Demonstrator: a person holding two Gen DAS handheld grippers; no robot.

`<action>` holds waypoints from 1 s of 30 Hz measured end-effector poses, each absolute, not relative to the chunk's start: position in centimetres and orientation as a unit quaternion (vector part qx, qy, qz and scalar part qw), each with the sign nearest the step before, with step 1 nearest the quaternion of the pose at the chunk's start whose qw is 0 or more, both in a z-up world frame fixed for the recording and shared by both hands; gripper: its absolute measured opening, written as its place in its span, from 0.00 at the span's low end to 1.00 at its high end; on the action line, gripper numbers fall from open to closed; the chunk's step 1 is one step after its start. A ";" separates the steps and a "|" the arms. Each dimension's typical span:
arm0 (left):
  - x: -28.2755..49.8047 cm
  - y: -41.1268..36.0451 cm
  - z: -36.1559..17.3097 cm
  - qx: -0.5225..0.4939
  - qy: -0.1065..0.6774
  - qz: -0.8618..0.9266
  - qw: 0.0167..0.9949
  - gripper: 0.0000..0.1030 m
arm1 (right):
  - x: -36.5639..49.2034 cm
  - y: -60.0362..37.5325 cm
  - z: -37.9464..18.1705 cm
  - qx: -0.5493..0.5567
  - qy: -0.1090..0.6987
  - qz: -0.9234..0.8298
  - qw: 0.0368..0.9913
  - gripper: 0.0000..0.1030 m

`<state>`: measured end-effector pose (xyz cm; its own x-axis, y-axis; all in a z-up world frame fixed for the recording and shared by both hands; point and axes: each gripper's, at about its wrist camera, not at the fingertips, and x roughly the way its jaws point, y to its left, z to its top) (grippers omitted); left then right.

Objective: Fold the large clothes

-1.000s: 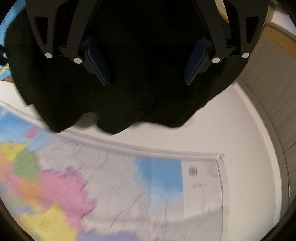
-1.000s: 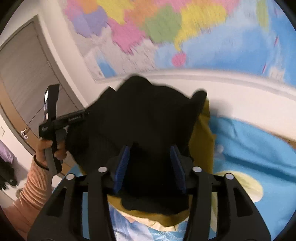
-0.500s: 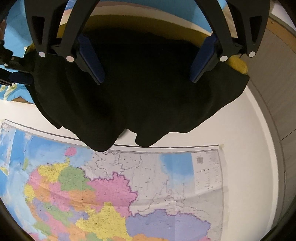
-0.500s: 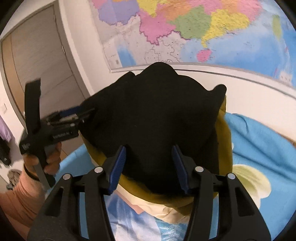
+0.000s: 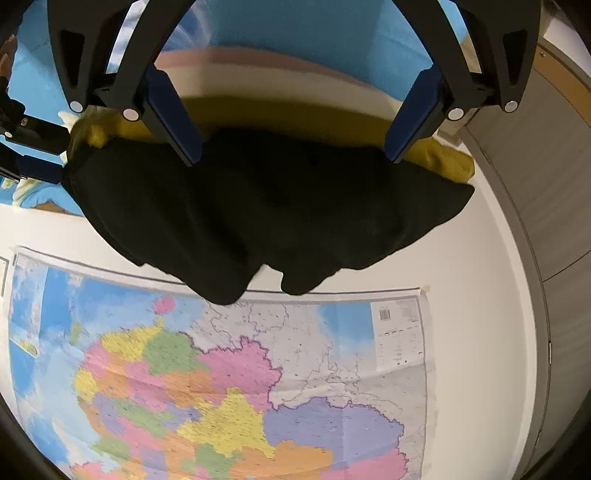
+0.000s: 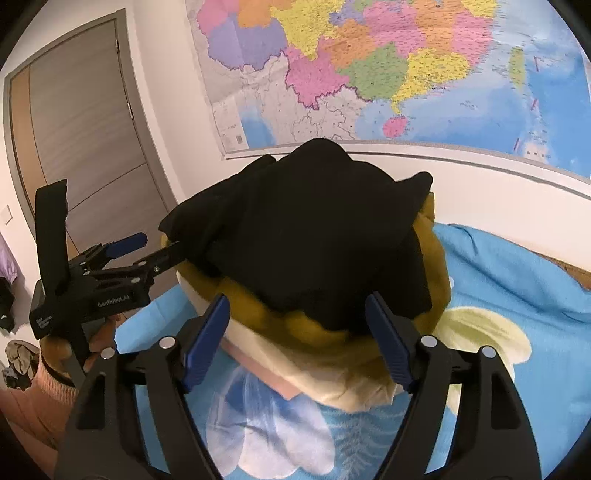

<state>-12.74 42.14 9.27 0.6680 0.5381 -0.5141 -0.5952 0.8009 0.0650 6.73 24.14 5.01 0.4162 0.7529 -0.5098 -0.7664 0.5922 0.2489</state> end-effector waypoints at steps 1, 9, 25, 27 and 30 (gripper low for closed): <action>-12.8 42.0 9.1 -0.059 0.266 0.307 0.912 0.93 | 6.3 24.1 4.9 -0.016 0.295 0.450 0.843 0.76; -14.7 40.8 8.1 -0.089 0.277 0.311 0.905 0.93 | 3.9 23.5 4.2 -0.028 0.281 0.442 0.851 0.84; -17.2 38.4 8.2 -0.102 0.276 0.311 0.904 0.93 | 0.8 22.5 3.5 -0.017 0.284 0.429 0.858 0.94; -17.5 38.2 8.0 -0.102 0.277 0.311 0.903 0.93 | 0.6 22.4 3.4 -0.015 0.284 0.427 0.858 0.94; -17.8 38.0 7.9 -0.103 0.278 0.315 0.902 0.93 | 0.2 22.2 3.2 -0.013 0.286 0.426 0.858 0.94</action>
<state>-17.84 37.99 7.85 0.6478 0.5105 -0.5655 -0.6249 0.7806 -0.0111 0.23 22.20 3.22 0.4736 0.7241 -0.5014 -0.7388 0.6365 0.2215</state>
